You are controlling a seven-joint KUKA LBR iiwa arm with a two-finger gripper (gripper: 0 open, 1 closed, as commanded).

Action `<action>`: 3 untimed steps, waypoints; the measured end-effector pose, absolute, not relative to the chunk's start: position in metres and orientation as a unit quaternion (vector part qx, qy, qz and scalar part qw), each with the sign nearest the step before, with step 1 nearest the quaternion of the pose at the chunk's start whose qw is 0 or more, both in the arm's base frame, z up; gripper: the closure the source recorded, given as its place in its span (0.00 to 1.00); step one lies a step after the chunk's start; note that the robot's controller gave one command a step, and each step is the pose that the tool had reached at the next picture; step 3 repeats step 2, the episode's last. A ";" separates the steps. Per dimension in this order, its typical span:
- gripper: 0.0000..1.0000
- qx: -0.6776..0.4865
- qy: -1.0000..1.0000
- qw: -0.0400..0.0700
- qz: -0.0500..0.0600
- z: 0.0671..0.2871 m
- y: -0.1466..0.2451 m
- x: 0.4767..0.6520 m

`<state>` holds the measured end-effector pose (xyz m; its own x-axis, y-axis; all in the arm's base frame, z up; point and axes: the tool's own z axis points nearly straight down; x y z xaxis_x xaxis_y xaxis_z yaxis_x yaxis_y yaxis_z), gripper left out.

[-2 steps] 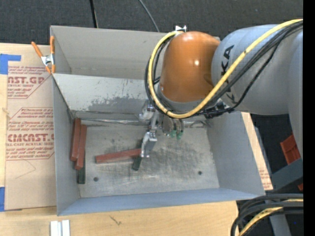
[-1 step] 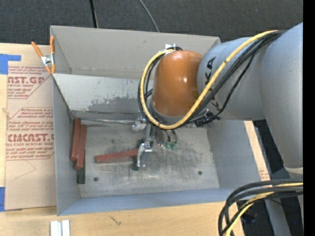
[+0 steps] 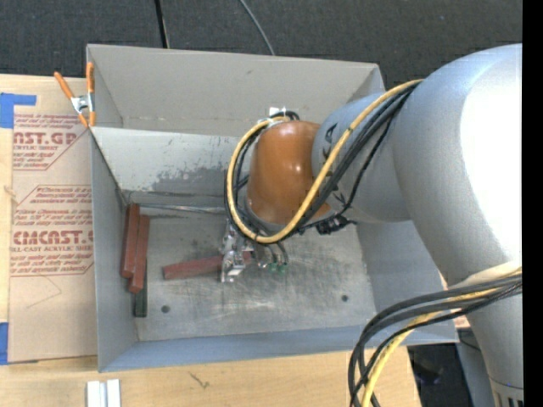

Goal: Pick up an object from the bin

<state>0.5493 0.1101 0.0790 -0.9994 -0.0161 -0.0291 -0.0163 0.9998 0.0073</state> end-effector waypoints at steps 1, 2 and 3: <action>1.00 -0.008 1.000 0.015 0.004 0.079 0.110 0.549; 1.00 0.008 1.000 0.000 0.000 0.282 0.095 0.574; 1.00 0.008 1.000 0.000 0.000 0.282 0.095 0.574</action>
Offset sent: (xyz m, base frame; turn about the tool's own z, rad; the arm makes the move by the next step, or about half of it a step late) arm 0.0260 -0.0173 0.2130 0.0352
